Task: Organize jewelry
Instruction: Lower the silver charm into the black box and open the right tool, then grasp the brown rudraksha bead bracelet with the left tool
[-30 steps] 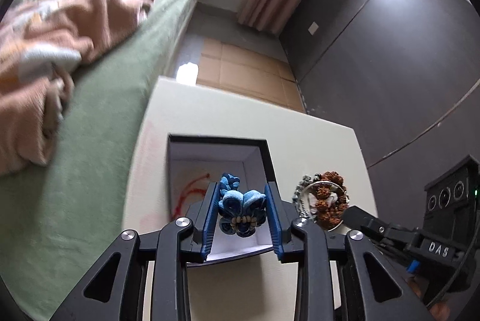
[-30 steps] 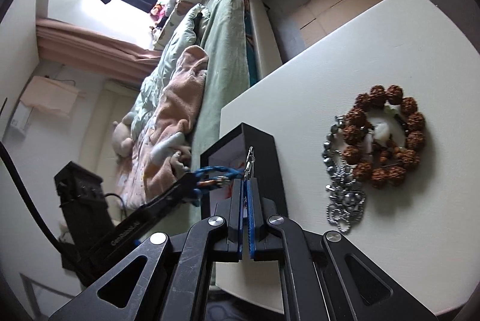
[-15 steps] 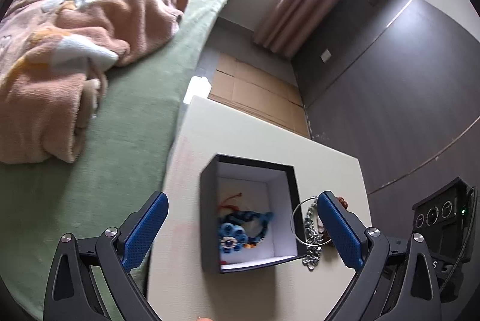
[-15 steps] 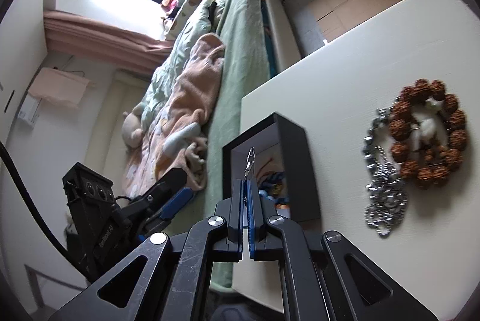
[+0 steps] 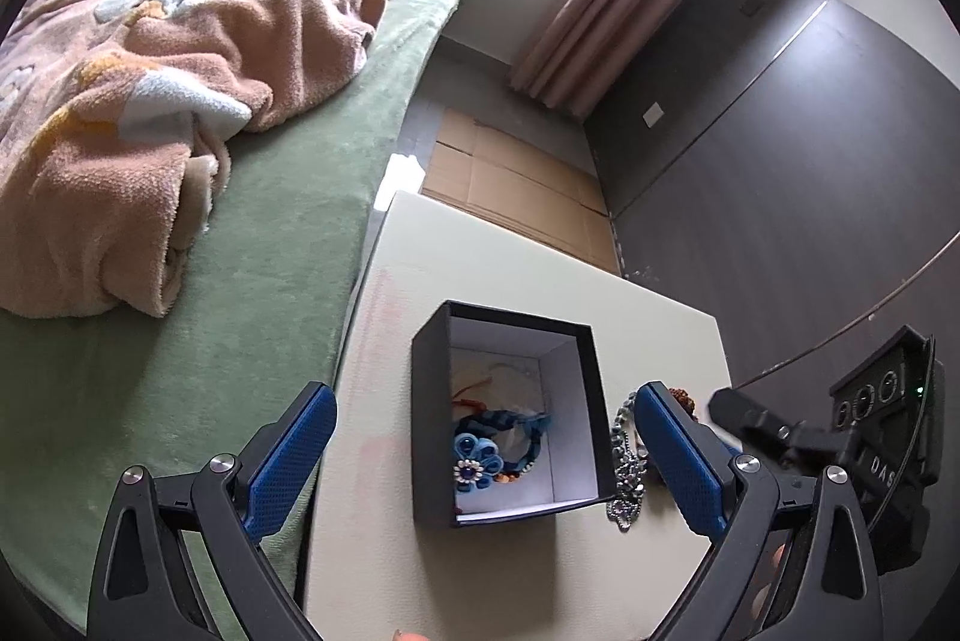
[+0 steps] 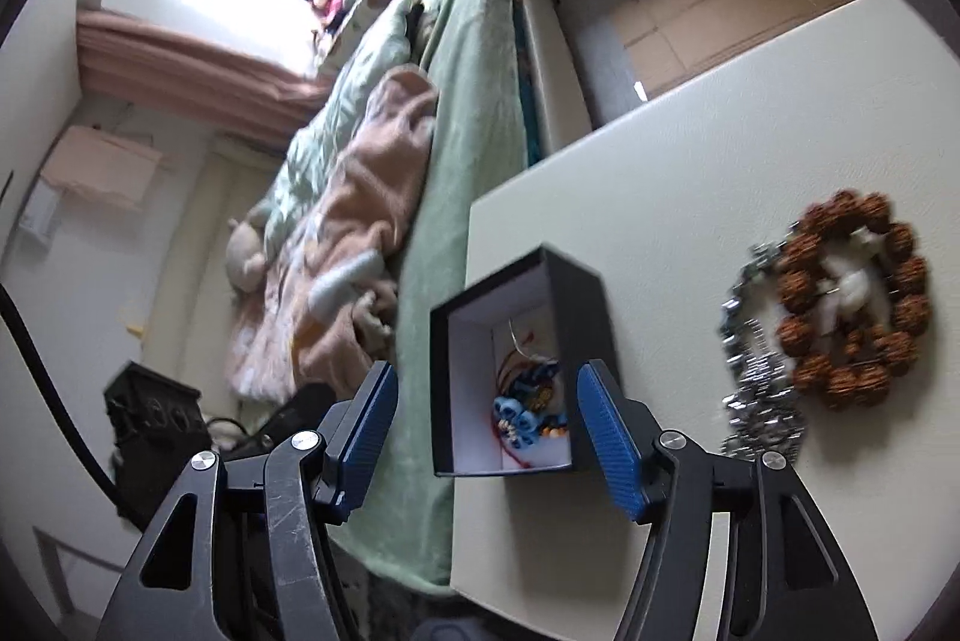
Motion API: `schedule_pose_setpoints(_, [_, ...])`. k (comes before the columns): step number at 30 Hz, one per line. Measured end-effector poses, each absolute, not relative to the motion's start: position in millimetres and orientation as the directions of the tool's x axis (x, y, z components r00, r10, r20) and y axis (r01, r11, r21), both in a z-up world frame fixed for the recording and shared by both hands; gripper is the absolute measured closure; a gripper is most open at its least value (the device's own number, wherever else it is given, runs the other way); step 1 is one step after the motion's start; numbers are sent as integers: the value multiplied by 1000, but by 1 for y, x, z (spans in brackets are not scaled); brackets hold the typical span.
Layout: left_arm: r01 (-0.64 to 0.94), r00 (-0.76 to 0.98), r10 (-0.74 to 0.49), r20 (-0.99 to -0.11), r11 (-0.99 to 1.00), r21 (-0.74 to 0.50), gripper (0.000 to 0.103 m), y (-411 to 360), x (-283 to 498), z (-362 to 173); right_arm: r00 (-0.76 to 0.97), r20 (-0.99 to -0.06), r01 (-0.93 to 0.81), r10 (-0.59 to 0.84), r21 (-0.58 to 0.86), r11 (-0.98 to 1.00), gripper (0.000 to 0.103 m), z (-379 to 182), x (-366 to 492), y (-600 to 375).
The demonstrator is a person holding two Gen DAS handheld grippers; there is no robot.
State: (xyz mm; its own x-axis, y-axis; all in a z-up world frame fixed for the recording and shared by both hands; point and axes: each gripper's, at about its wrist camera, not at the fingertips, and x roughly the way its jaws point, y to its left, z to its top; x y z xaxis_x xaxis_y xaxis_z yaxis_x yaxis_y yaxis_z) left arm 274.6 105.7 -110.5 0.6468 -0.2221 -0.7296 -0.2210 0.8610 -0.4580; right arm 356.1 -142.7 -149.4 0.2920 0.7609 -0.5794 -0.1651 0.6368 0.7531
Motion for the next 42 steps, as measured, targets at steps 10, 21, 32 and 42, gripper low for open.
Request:
schedule_pose_setpoints(10, [-154,620,-218,-754,908,-389,3,59,290,-107,420,-605,-26,676,737,675,40,-148,361,-219])
schedule_pose_setpoints(21, [-45,604,-244,-758,940,-339,24,1,310,-105,438,-690,109,576,677,728,40,-166,360,-275])
schedule_pose_setpoints(32, [72,541,-289,-789,952,-299,54,-59,338,-118,418,-680,221,602,720,658,40,-190,358,-311])
schedule_pose_setpoints(42, [91,421,-293,-859,955,-282,67,-91,370,-153,420,-689,239,590,711,661,40,-191,359,-323])
